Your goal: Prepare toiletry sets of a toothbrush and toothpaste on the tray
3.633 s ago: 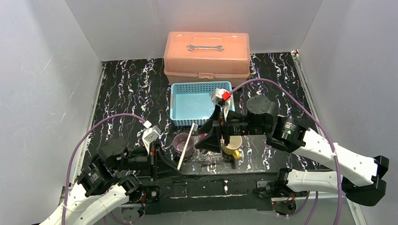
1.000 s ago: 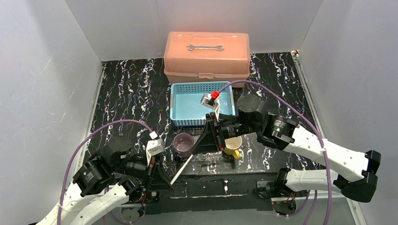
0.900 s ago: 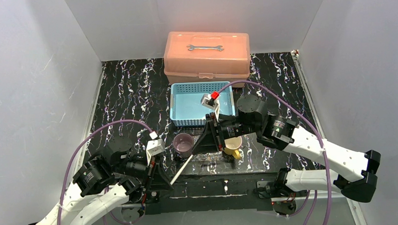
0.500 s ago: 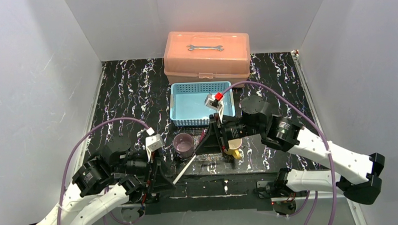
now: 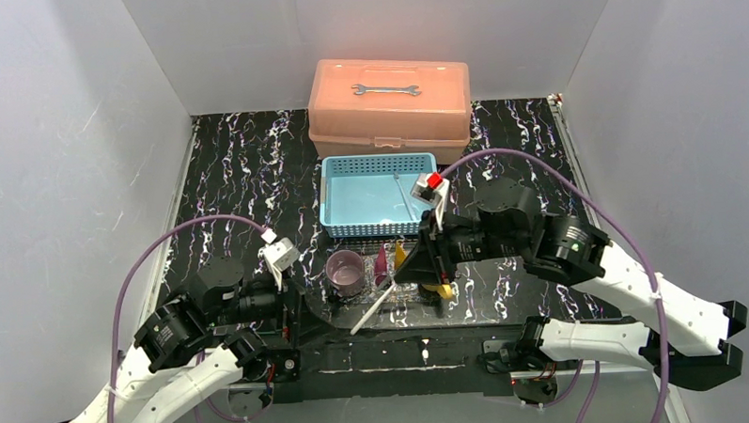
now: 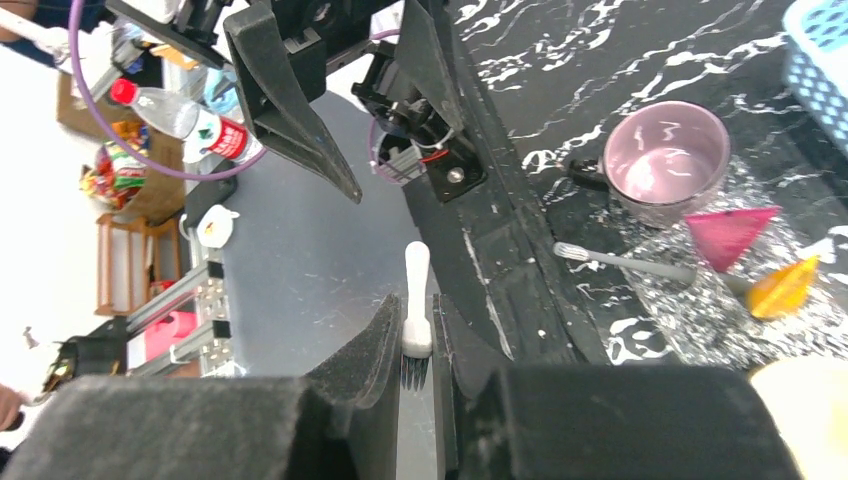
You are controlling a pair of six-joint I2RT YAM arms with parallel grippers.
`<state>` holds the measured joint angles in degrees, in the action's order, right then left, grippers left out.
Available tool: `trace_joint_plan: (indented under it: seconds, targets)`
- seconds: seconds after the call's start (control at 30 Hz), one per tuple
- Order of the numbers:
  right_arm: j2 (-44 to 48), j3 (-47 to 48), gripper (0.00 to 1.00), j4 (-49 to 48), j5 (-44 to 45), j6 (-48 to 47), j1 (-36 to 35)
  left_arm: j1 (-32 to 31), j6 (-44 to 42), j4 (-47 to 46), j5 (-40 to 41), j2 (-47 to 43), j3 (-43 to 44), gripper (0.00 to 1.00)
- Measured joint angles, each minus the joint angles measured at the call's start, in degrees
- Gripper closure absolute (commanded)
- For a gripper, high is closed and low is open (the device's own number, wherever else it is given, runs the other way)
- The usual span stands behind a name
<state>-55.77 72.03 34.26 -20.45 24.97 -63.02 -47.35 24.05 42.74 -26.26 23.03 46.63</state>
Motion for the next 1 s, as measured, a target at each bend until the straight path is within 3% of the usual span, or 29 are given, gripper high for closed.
trace_joint_plan:
  seconds: [0.23, 0.5, 1.0]
  targets:
    - [0.2, 7.6, 0.99, 11.0, 9.9, -2.7, 0.0, 0.0, 1.8, -0.5, 7.8, -1.9, -0.1, 0.02]
    - [-0.4, 9.9, 0.99, 20.0, 18.4, -4.0, 0.0, 0.0, 3.2, -2.7, 11.2, -2.2, -2.2, 0.02]
    - [-2.4, 4.2, 0.99, 20.5, 29.6, -5.7, 0.0, 0.0, 2.9, -5.6, 12.4, -0.7, -5.7, 0.02]
